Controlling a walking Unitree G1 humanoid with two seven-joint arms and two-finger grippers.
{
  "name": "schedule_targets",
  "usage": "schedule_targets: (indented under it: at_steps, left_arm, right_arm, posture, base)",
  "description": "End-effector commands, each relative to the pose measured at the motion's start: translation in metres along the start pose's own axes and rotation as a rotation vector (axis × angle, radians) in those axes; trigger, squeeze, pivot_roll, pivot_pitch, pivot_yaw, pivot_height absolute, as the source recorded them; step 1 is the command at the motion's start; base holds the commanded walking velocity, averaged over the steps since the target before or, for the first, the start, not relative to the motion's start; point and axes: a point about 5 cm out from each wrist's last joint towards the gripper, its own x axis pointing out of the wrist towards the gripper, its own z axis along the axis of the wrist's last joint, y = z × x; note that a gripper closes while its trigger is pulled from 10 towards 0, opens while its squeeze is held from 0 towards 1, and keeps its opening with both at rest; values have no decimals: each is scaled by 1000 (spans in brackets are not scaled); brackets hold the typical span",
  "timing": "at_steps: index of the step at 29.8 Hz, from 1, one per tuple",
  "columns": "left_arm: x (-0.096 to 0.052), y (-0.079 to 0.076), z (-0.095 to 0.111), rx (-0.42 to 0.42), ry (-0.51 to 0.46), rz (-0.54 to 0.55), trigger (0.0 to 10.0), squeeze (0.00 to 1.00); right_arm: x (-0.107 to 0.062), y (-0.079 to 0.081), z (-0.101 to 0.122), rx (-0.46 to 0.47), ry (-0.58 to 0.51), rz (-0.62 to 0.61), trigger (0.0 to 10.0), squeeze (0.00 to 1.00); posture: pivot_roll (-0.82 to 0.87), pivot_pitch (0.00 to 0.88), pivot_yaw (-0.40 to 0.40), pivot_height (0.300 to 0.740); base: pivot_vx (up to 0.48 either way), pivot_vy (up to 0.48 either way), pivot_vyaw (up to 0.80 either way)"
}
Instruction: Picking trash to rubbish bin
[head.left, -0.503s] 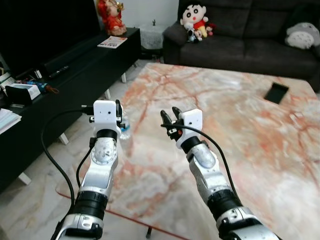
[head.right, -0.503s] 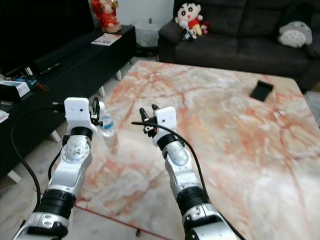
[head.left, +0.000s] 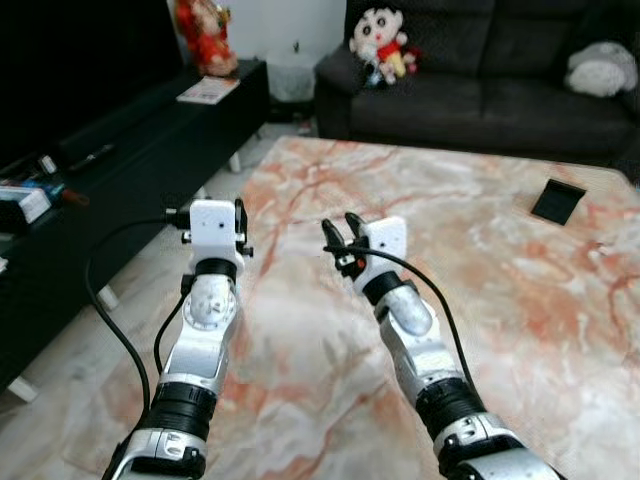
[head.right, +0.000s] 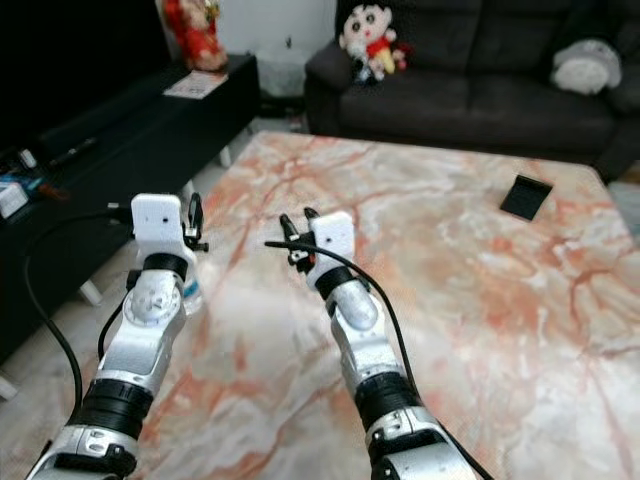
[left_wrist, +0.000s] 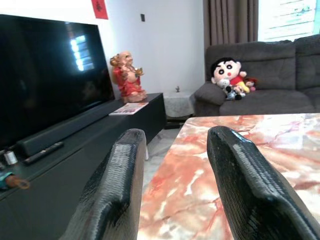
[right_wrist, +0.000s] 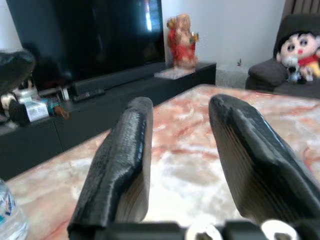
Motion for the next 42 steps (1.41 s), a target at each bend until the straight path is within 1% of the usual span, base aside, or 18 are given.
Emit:
schedule_targets:
  at_steps: [1, 7, 8, 18, 20, 25, 29, 30, 31, 32, 38, 42]
  left_arm:
    - [0, 5, 4, -5, -22, 14, 10000, 0]
    - [0, 5, 4, -1, -22, 6, 10000, 0]
    - [0, 5, 5, 1, -25, 4, 10000, 1000]
    - [-1, 6, 6, 5, -21, 6, 10000, 1000]
    - [-1, 5, 6, -2, -14, -7, 10000, 1000]
    - [0, 3, -3, -33, 53, -63, 10000, 1000]
    - [3, -1, -7, -14, 101, -128, 10000, 1000]
    - [3, -3, -8, -6, 108, -137, 10000, 906]
    - [3, -3, -8, -2, 113, -141, 10000, 31]
    - [3, -4, -9, -4, 114, -140, 10000, 0]
    - [2, -6, -9, -28, 125, -141, 10000, 0]
    - [-2, -7, -12, -42, 162, -132, 10000, 0]
  right_arm:
    - [5, 8, 5, -1, -16, 29, 10000, 0]
    - [4, 8, 5, 3, -18, 29, 10000, 0]
    - [4, 7, 5, 4, -18, 29, 10000, 0]
    - [3, 7, 4, 4, -13, 28, 10000, 0]
    - [3, 7, 4, 5, -13, 27, 10000, 0]
    - [3, 8, 3, 5, -9, 31, 10000, 0]
    - [3, 7, 3, 5, -9, 32, 10000, 0]
    - [3, 8, 3, 4, -8, 32, 10000, 0]
    - [3, 8, 3, 4, -8, 33, 10000, 0]
    - [3, 8, 3, 3, -7, 34, 10000, 0]
    - [3, 8, 3, 4, -6, 35, 10000, 0]
    - [3, 8, 3, 5, -6, 37, 10000, 0]
  posture:
    - [49, 5, 15, 740]
    - [49, 7, 14, 740]
    - [49, 7, 14, 740]
    - [48, 12, 12, 740]
    - [48, 11, 12, 740]
    - [48, 11, 12, 740]
    - [48, 11, 12, 740]
    - [49, 12, 11, 740]
    - [49, 12, 11, 740]
    - [49, 12, 11, 740]
    - [48, 12, 13, 740]
    - [50, 12, 14, 740]
  base:
    - [0, 0, 0]
    - [0, 0, 0]
    - [0, 0, 0]
    - [0, 0, 0]
    - [0, 0, 0]
    - [0, 0, 0]
    - [0, 0, 0]
    - [0, 0, 0]
    - [0, 0, 0]
    - [0, 0, 0]
    - [0, 0, 0]
    - [0, 0, 0]
